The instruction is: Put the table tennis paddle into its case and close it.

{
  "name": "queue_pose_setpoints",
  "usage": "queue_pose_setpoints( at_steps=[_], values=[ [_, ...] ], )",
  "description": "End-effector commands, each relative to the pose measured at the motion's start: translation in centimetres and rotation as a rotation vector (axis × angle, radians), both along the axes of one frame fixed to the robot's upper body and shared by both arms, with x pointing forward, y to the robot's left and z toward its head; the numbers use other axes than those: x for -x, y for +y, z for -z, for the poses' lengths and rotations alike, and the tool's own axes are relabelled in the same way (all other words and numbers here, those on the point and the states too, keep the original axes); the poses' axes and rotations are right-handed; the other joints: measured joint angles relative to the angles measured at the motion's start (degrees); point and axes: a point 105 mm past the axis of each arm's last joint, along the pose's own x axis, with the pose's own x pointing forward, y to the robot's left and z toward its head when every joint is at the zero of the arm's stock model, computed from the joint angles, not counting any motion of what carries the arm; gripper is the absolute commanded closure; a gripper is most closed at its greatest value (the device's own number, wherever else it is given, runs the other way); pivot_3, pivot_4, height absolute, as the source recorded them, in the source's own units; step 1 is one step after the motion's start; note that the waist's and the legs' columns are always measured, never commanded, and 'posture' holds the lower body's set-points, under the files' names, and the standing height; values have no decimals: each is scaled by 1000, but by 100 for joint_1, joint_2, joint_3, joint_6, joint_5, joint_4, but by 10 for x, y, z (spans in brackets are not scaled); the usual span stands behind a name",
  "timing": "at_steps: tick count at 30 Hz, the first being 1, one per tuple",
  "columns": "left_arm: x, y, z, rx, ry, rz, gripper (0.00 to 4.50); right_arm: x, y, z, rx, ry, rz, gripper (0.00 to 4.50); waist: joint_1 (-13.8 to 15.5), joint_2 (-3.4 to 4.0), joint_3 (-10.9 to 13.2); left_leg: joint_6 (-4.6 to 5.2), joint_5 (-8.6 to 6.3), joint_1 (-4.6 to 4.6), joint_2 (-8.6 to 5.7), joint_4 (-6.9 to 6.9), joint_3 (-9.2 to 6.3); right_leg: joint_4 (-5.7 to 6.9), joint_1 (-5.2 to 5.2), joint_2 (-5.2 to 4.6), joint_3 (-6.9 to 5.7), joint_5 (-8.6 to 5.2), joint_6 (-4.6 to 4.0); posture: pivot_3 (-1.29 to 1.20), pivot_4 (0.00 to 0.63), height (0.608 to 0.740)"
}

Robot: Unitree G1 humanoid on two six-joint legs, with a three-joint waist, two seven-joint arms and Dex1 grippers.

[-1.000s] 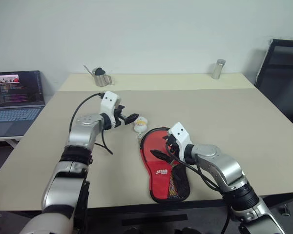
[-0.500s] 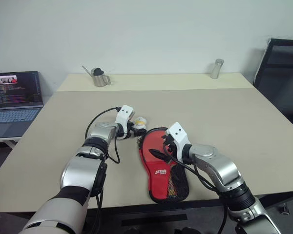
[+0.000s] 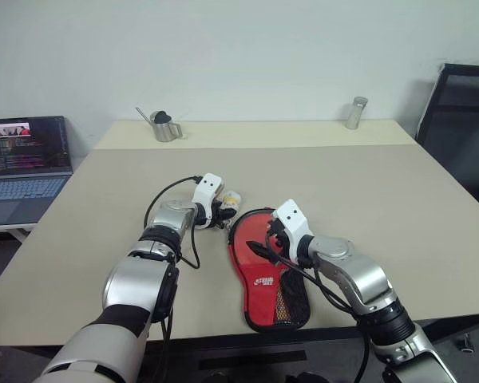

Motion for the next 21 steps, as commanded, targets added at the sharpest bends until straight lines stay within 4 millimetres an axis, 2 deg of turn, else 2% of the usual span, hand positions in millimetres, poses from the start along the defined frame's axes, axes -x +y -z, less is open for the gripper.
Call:
queue_pose_setpoints(
  at_steps=[1, 2, 6, 9, 15, 21],
  values=[
    [-1, 2, -3, 34, -21, -13, 4244, -5, -1, -15, -9, -52, 14, 0, 0, 0, 0, 0, 0, 0, 0, 0, 0, 1, 0, 0, 0, 0, 0, 0, 150, 740],
    [-1, 4, -4, 41, -24, -17, 4368, -6, 0, -15, -9, -49, 11, 0, 0, 0, 0, 0, 0, 0, 0, 1, 0, 2, 0, 0, 0, 0, 0, 0, 150, 740],
    [0, 6, -8, 72, -37, -8, 4381, -2, 4, -10, -8, -24, -21, 0, -2, -1, -1, 0, 0, 1, 0, 2, 0, 4, 0, 0, 0, 1, -1, 0, 150, 740],
    [0, 7, -13, 97, -50, 10, 4381, -1, 7, 2, 22, 17, -41, 0, -8, -1, 0, 0, 0, 1, 1, 2, 1, 3, 0, 0, 0, 2, -3, 0, 150, 740],
    [6, 13, -30, 22, -106, 132, 4382, -2, 4, 34, 124, 94, -46, 0, -28, -1, -1, 0, 0, 1, 2, 2, 2, 4, 0, 2, 2, 5, -9, 0, 150, 740],
    [7, 14, -45, -99, -139, 224, 4382, -7, -5, 46, 152, 118, -12, 0, -19, -7, -6, 0, 0, 13, 2, 3, 1, 5, 13, 2, 1, 1, -1, 0, 150, 740]
  ],
)
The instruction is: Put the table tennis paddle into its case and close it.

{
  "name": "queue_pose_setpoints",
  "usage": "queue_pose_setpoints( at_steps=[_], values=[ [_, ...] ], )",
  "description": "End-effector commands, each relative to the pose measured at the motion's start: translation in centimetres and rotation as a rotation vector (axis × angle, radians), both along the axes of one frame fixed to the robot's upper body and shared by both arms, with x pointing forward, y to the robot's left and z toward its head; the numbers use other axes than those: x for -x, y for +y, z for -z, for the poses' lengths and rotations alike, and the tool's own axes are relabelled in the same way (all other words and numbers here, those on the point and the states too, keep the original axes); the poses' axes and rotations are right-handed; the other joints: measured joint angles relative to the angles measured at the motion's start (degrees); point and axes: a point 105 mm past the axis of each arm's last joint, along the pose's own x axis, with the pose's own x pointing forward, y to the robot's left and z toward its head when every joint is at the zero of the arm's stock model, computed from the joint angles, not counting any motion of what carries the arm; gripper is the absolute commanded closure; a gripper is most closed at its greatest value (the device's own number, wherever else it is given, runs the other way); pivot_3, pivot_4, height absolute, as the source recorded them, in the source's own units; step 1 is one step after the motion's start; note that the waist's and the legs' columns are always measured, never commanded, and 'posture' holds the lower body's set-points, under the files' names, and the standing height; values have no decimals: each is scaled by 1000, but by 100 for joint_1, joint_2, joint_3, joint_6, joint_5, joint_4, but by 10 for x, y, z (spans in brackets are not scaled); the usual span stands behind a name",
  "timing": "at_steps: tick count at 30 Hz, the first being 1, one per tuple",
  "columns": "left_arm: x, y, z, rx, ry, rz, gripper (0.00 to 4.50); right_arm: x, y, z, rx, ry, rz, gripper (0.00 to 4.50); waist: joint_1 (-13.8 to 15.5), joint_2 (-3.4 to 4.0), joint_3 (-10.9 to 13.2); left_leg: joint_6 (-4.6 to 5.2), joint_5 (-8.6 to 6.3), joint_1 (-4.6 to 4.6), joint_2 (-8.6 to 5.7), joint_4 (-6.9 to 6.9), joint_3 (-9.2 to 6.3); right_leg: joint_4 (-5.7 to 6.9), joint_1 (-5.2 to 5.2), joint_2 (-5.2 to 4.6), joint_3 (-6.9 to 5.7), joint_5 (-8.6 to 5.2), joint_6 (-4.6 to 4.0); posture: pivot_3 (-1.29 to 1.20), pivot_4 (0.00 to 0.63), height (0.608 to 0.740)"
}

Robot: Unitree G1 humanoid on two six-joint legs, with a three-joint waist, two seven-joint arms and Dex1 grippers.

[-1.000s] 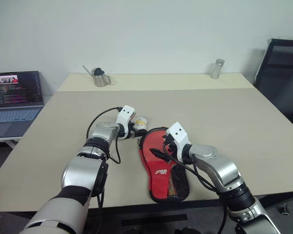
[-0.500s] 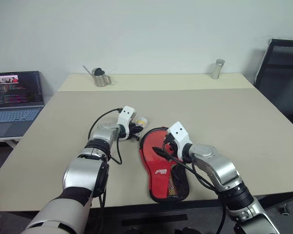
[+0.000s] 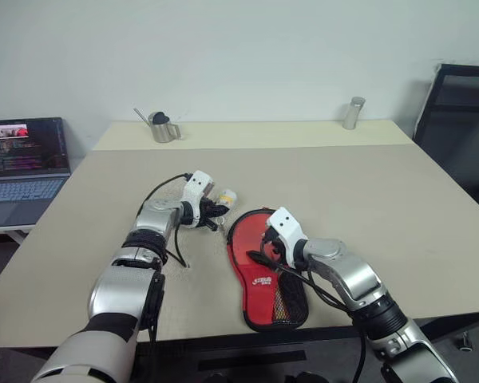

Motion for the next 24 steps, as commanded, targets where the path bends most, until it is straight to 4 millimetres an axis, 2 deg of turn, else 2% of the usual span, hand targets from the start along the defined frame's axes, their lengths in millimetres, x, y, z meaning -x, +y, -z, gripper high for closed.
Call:
queue_pose_setpoints(
  at_steps=[1, 7, 16, 24],
  values=[
    [-7, -8, -33, -70, -114, 61, 4382, -1, -11, 23, 54, 62, 46, 0, 9, -5, -3, 0, 0, 0, 0, 2, -1, 1, 1, 0, 0, 0, 0, 0, 150, 740],
    [-22, -29, -57, -145, -276, 40, 4383, -1, -19, 33, 66, 79, 76, 0, 26, -18, -11, 0, 0, 2, -1, 5, -5, 0, 8, -3, -1, 1, 2, 0, 150, 740],
    [-33, -65, -62, -276, -417, 10, 4383, 6, -34, 44, 78, 115, 129, 0, 37, -19, -12, 1, 0, 2, -5, 6, -4, -1, 9, -8, -2, 3, 8, 0, 150, 740],
    [-32, -98, -58, -351, -512, 45, 4383, 19, -32, 47, 78, 133, 150, 0, 57, -22, -14, 1, 0, 2, -8, 9, -7, -5, 15, -13, -5, 4, 10, 0, 150, 740]
  ],
)
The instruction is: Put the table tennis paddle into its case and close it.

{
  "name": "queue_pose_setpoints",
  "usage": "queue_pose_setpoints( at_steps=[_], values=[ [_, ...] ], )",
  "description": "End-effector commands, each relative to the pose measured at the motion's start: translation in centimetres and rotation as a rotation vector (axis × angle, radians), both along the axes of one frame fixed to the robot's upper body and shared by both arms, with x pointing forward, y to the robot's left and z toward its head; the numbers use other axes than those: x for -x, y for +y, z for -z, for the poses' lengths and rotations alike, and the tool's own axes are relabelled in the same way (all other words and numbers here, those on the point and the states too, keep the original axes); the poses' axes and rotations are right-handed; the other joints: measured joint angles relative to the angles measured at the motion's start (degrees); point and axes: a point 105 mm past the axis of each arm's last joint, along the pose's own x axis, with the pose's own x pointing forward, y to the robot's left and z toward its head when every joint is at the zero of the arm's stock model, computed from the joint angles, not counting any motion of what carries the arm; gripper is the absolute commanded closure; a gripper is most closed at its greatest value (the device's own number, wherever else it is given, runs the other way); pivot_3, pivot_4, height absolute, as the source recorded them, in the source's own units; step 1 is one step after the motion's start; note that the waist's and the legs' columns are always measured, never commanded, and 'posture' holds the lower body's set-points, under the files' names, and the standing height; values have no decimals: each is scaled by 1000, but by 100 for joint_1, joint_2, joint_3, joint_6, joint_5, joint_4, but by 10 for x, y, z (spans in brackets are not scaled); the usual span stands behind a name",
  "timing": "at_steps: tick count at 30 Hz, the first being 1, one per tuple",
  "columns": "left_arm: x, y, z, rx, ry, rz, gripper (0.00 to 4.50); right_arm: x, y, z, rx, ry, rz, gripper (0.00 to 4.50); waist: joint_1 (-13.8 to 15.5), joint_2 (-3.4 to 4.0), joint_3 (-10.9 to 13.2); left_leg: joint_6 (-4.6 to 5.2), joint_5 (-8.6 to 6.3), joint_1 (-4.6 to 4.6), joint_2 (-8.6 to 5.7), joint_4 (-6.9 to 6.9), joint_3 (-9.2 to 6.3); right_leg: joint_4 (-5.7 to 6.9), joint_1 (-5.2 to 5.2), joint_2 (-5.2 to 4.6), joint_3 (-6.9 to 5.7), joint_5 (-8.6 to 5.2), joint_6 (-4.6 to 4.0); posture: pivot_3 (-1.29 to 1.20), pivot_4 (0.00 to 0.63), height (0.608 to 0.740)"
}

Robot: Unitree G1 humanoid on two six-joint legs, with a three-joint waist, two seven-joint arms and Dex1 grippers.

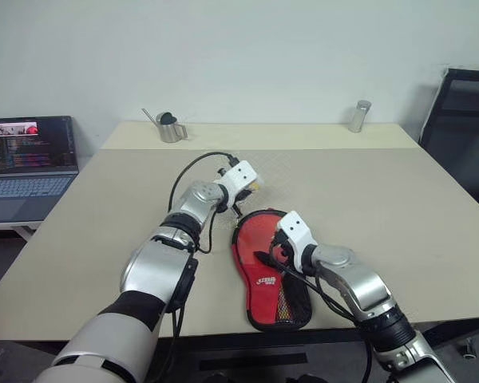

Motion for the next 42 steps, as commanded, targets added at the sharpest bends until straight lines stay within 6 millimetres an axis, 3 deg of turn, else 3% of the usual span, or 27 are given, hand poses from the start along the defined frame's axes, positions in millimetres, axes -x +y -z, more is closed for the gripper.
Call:
queue_pose_setpoints(
  at_steps=[1, 15, 26, 31, 37, 42],
  values=[
    [-3, -23, -33, -15, -139, 41, 4383, 12, -14, 38, 93, 133, 61, 0, 0, 0, 0, 0, 0, 0, 0, 0, 0, 0, 0, 0, 0, 0, 0, 0, 150, 740],
    [22, -104, -32, -215, -311, 307, 4383, 35, 0, 47, 99, 167, 62, 0, 6, -1, -2, 0, 0, 0, -1, -2, -2, -4, 1, -2, -2, -1, 0, 0, 150, 740],
    [59, -174, -55, -87, -367, 516, 4384, 44, 8, 50, 86, 180, 62, 0, 25, 1, -3, 1, -1, -2, -2, -3, -5, -10, 1, -4, -5, -1, 1, 0, 150, 740],
    [72, -185, -47, -53, -307, 607, 4384, 41, 7, 50, 86, 174, 67, 0, 24, 2, -4, 1, -1, -2, -2, -4, -5, -10, 1, -4, -5, -1, 1, 0, 150, 740],
    [76, -179, -26, -77, -203, 662, 4384, 39, 10, 49, 85, 169, 62, 0, 15, 6, -7, 1, -1, -2, -1, -4, -5, -9, 1, -3, -6, -1, 1, 0, 150, 740],
    [77, -173, -21, -69, -138, 680, 2709, 37, 12, 49, 84, 166, 56, 0, -14, 15, -13, 1, -1, -1, 0, -4, -6, -8, 1, -2, -6, -1, 0, 0, 150, 740]
  ],
)
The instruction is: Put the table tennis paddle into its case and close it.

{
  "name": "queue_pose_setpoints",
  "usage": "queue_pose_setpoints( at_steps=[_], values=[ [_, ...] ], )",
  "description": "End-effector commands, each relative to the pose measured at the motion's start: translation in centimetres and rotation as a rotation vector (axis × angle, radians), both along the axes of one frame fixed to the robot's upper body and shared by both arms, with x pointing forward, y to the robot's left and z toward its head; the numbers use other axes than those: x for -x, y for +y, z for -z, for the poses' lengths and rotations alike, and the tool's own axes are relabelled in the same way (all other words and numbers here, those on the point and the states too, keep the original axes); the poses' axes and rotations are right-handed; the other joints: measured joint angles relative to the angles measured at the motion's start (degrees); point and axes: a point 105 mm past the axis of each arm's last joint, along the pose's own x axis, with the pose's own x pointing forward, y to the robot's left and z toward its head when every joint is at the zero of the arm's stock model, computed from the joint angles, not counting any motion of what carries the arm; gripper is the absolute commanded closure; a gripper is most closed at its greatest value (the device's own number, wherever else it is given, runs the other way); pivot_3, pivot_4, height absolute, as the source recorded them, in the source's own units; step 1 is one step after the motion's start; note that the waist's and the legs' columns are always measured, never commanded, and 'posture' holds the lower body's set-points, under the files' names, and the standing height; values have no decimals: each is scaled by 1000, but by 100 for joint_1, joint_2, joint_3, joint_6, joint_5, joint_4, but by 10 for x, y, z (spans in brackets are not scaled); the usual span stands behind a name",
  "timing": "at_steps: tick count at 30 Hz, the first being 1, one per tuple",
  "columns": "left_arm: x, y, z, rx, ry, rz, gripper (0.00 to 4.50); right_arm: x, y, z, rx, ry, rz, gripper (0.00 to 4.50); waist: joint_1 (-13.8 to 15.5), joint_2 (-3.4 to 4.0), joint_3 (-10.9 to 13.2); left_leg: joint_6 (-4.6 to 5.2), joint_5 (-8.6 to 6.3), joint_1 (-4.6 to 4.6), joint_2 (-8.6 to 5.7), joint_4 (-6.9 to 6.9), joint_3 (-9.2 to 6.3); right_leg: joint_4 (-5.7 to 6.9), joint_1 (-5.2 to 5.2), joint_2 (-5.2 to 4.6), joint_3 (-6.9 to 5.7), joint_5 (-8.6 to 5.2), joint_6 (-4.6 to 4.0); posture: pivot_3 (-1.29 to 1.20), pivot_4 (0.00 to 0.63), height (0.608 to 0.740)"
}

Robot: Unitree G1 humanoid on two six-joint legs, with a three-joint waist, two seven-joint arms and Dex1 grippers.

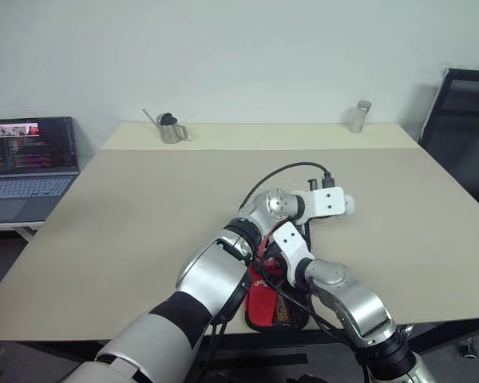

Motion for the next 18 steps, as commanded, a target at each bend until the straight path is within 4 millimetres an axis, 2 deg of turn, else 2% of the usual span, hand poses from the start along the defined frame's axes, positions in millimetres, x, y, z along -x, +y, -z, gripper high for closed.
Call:
queue_pose_setpoints(
  at_steps=[1, 6, 10, 13, 16, 18],
  values=[
    [6, -12, -21, 63, -33, 53, 2353, 9, -5, 43, 77, 160, 9, 0, -2, 0, -2, 0, 0, 0, 0, 0, 0, 0, 0, 0, 0, 0, 0, 0, 150, 740],
    [-4, -2, -31, 61, -141, 16, 570, 6, -3, 42, 79, 154, 3, 0, -11, 7, -13, 0, 0, 4, 0, 1, 1, 3, 1, 0, 2, 0, 0, 0, 150, 740],
    [-15, 14, -39, 64, -189, -35, 570, 4, -4, 41, 79, 150, 1, 0, -22, 11, -18, 0, 0, 18, 2, -1, 1, 4, 10, 2, 4, 0, 0, 0, 150, 740],
    [-30, 40, -48, 78, -221, -118, 570, 2, -5, 41, 81, 148, -1, 0, -31, 14, -20, 0, 0, 23, 2, -2, 3, 7, 12, 3, 7, 0, 0, 0, 150, 740],
    [-39, 57, -56, 98, -248, -175, 570, 1, -5, 41, 81, 146, -3, 0, -32, 14, -22, 0, 0, 26, 3, -4, 3, 9, 13, 4, 8, 0, 0, 0, 150, 740],
    [-47, 77, -70, 156, -258, -234, 570, 0, -5, 40, 80, 143, -6, 0, -31, 14, -22, 0, 0, 26, 2, -3, 3, 7, 15, 4, 7, 0, 0, 0, 150, 740]
  ],
)
